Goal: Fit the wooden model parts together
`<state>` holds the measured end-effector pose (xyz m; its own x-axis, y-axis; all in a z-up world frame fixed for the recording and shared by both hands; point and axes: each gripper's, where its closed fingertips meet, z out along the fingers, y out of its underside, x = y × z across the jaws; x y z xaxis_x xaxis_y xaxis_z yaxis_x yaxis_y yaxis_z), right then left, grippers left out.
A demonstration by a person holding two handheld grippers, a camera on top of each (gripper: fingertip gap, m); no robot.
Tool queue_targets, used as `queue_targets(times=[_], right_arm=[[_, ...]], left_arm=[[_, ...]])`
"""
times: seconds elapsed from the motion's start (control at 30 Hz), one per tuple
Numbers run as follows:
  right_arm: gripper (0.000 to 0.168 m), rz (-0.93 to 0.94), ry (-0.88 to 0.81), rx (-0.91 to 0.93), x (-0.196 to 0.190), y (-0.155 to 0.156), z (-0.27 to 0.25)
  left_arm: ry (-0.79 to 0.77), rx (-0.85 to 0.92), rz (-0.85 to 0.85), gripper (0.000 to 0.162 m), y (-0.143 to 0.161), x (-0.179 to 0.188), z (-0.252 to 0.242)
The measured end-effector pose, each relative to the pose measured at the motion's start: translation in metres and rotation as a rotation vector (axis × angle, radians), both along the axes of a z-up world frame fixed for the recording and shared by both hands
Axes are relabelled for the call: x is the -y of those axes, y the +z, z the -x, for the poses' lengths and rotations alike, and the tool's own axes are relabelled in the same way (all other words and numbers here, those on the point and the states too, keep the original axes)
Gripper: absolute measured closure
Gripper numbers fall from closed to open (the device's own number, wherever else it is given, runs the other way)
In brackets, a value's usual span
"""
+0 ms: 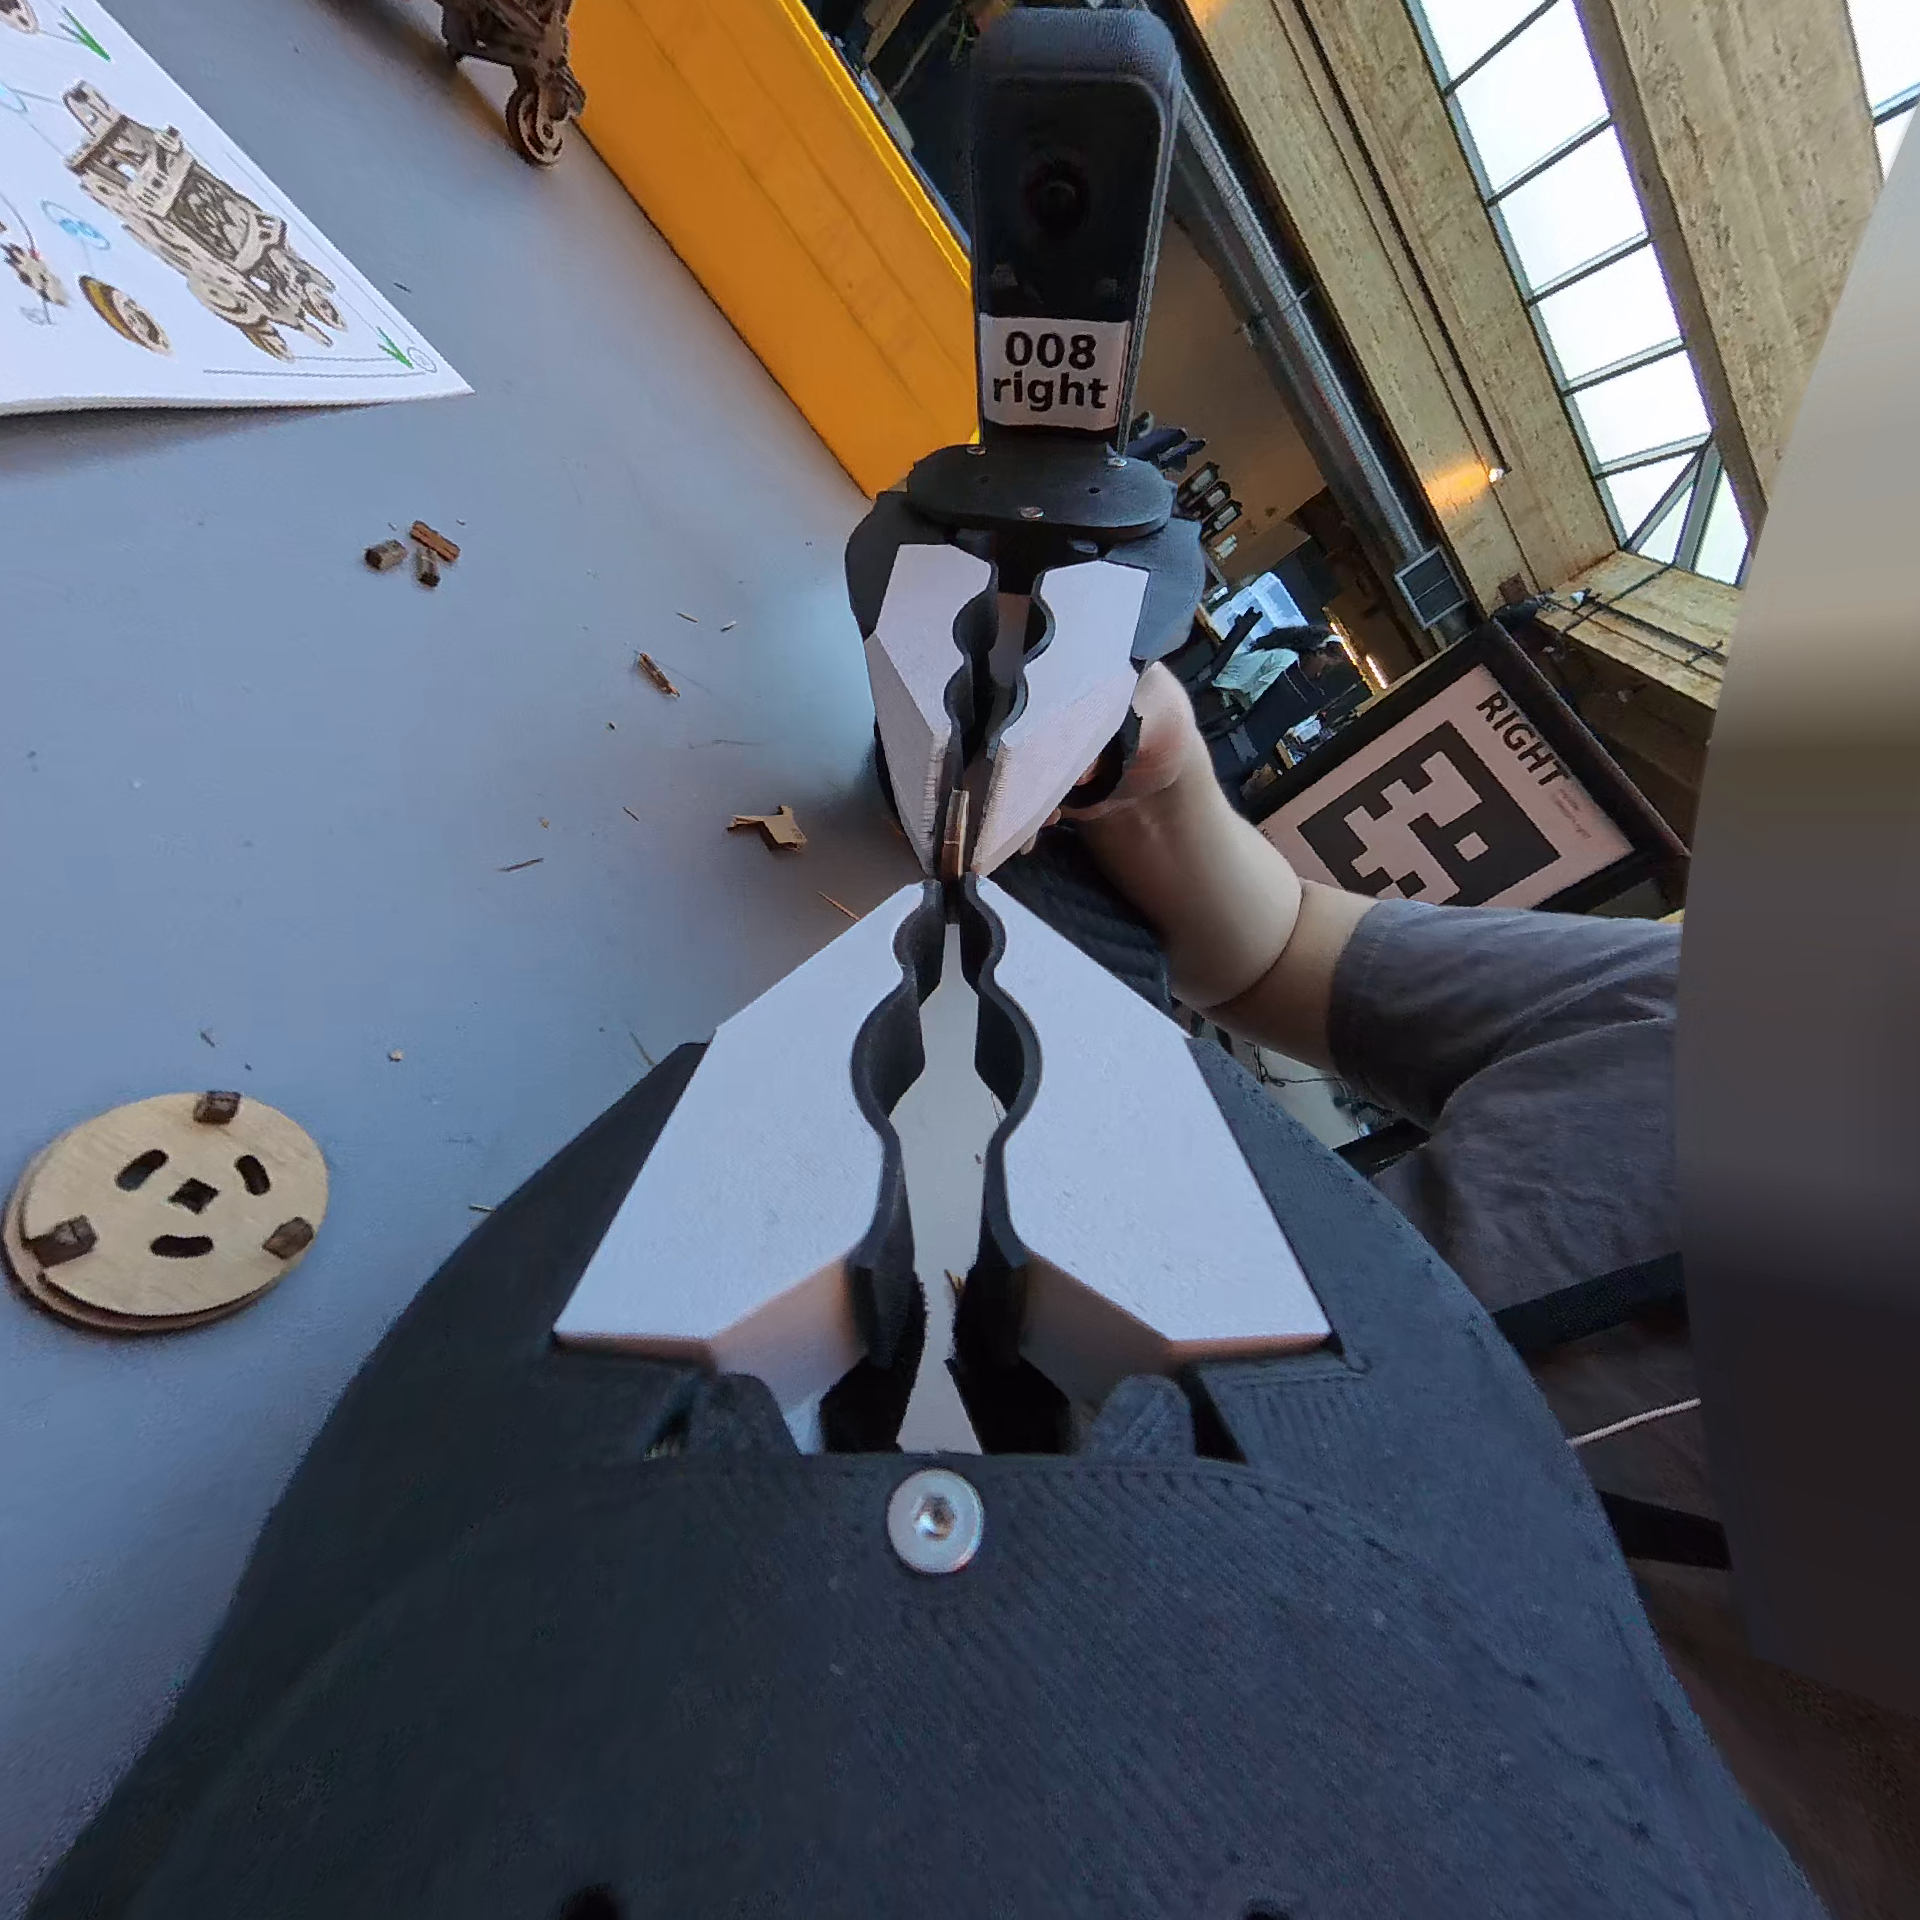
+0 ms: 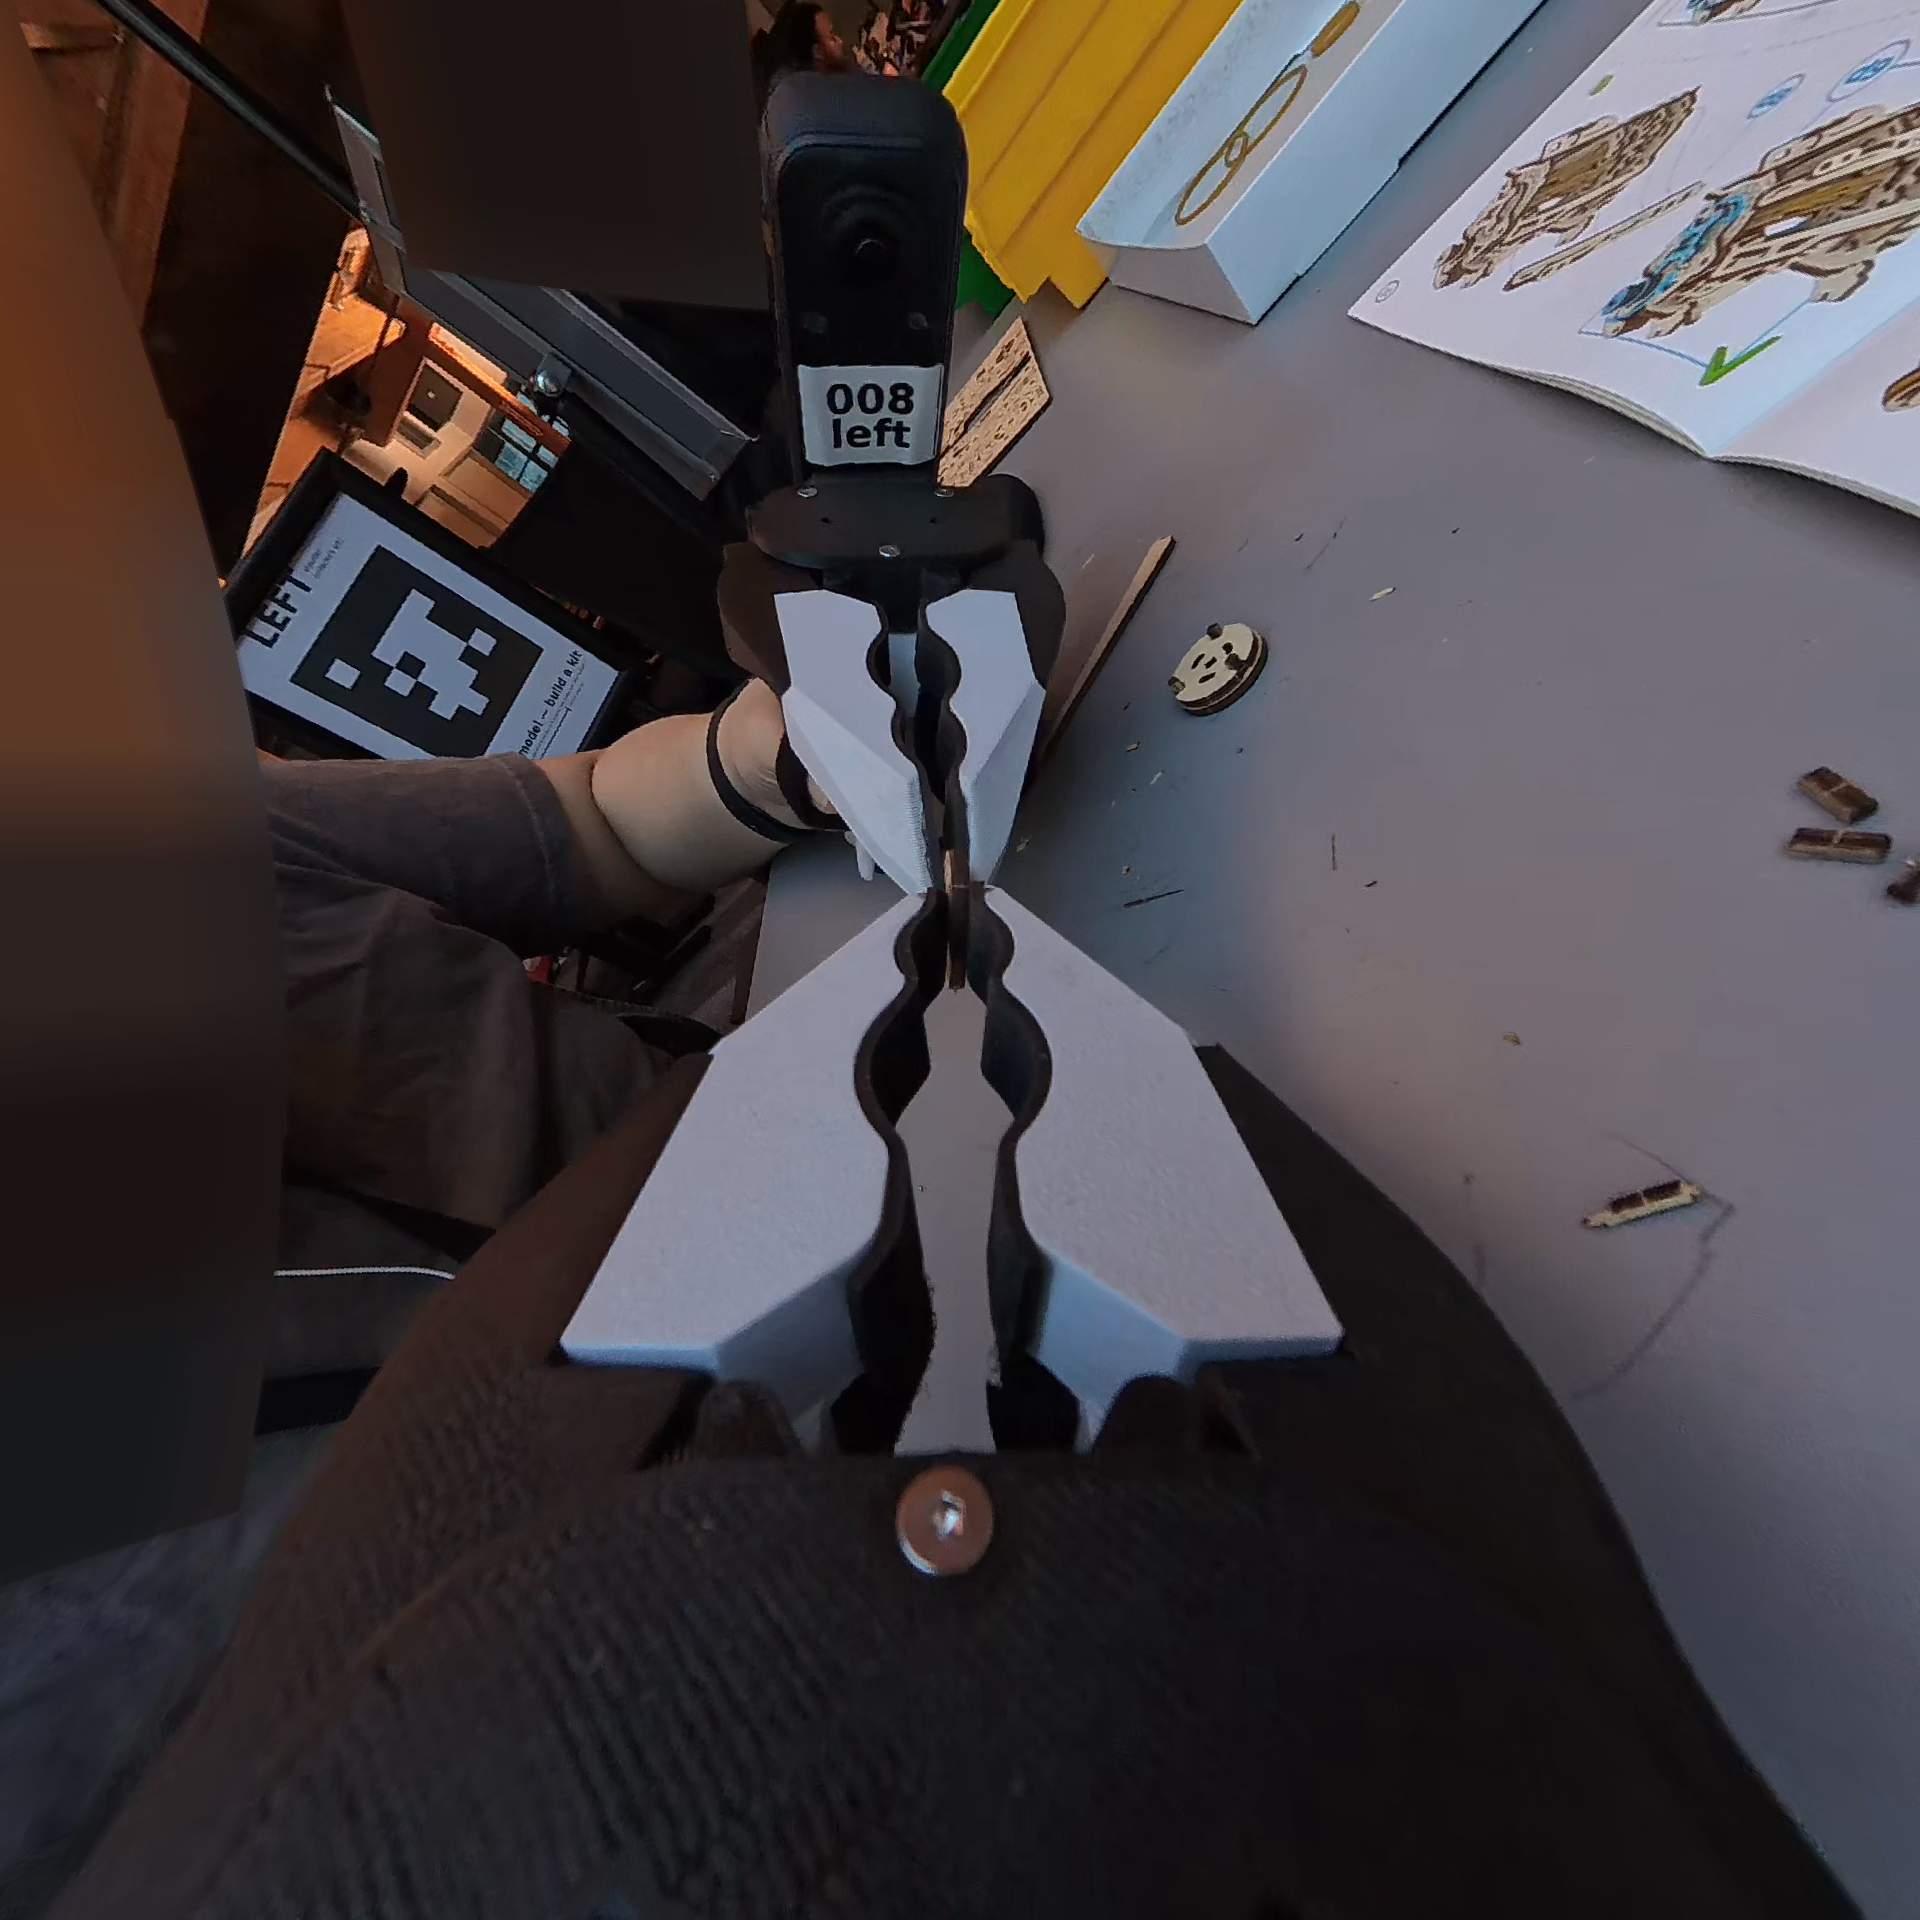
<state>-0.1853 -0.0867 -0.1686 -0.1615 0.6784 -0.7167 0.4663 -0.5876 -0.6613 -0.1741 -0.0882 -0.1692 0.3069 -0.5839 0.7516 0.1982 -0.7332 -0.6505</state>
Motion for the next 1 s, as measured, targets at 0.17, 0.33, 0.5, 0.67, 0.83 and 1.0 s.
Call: queue_targets(times=[0.17,0.33,0.5,0.67,0.83,1.0], right_arm=[[0.167,0.014,-0.012,0.032,-0.002,-0.006,0.001],[0.167,0.02,-0.014,0.048,-0.003,-0.01,0.002],[0.167,0.006,-0.022,0.057,-0.004,-0.012,0.003],[0.166,-0.012,-0.027,0.07,-0.004,-0.015,0.003],[0.166,-0.013,-0.03,0.08,-0.004,-0.017,0.003],[0.166,-0.028,-0.034,0.095,-0.005,-0.02,0.003]], left_arm=[[0.017,-0.024,0.032,0.161,-0.006,-0.001,0.001],[0.024,-0.041,0.046,0.162,-0.009,-0.002,0.002],[0.032,-0.052,0.057,0.162,-0.012,-0.003,0.002],[0.037,-0.068,0.064,0.162,-0.015,-0.003,0.003],[0.041,-0.08,0.071,0.162,-0.017,-0.004,0.003],[0.045,-0.097,0.082,0.162,-0.019,-0.004,0.003]])
